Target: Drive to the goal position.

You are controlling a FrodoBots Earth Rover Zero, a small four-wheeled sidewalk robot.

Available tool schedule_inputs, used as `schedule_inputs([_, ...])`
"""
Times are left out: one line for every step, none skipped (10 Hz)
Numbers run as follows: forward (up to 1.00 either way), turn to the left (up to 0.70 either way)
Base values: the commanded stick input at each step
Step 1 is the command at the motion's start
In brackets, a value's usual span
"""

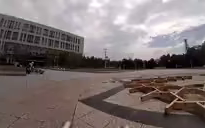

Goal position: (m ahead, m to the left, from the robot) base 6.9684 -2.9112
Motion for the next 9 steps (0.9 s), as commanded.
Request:
schedule_inputs([0.7,0.01])
schedule_inputs([0.7,0.01])
schedule_inputs([0.7,0.02])
schedule_inputs([0.7,0.0])
schedule_inputs([0.7,0.01])
schedule_inputs([0.7,0.01])
schedule_inputs([0.7,0.02])
schedule_inputs([0.7,0.02])
schedule_inputs([0.7,0.0])
